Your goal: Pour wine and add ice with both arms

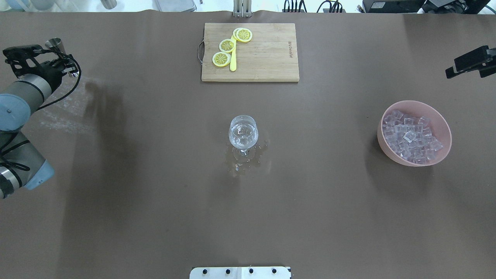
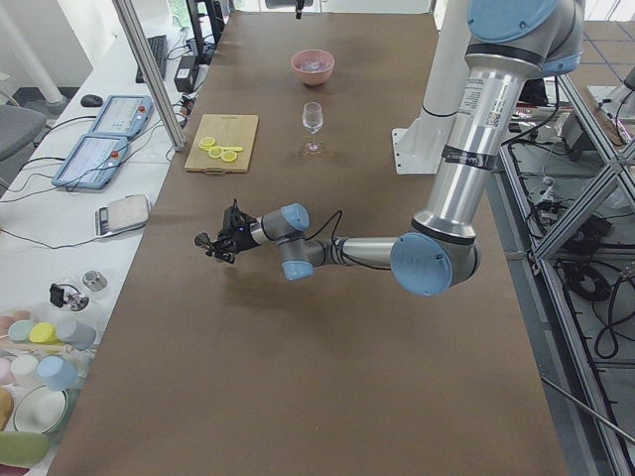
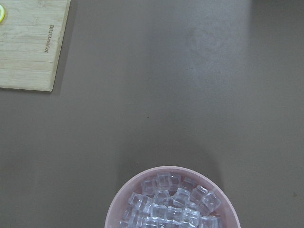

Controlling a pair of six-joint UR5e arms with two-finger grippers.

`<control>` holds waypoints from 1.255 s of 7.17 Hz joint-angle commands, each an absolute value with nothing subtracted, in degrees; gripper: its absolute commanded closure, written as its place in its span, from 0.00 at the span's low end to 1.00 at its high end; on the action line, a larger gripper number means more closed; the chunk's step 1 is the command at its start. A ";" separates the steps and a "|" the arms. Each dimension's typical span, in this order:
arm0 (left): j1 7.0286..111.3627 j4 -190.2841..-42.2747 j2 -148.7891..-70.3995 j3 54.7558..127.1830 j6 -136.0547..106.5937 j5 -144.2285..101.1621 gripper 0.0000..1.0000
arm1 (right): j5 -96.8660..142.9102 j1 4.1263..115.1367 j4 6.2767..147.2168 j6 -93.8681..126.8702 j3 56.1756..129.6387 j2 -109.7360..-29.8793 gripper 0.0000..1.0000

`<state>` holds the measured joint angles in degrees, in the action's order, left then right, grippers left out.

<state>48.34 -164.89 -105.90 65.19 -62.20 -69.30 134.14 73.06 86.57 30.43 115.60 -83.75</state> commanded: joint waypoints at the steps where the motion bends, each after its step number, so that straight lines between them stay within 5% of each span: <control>1: 46.94 -164.80 -105.99 64.69 -61.96 -69.08 1.00 | 134.21 73.04 86.57 30.41 115.84 -83.76 0.02; 3: 46.49 -164.88 -105.99 64.69 -61.96 -69.08 0.92 | 134.30 73.04 86.57 30.41 115.93 -83.85 0.02; 4: 46.49 -164.88 -105.74 64.69 -61.79 -69.26 0.62 | 134.56 73.04 86.66 30.50 116.01 -83.76 0.02; 5: 46.49 -165.14 -105.73 64.77 -59.09 -69.26 0.14 | 134.47 73.04 86.75 30.50 116.28 -83.76 0.02; 6: 46.49 -165.23 -105.73 64.95 -58.71 -69.43 0.03 | 134.47 73.04 86.84 30.50 116.28 -83.76 0.02; 9: 46.67 -165.41 -105.39 66.70 -57.84 -72.48 0.02 | 134.30 73.04 86.84 30.50 116.19 -83.67 0.02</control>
<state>46.53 -165.24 -105.74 65.89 -58.25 -70.52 134.37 73.04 86.83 30.50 116.23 -83.70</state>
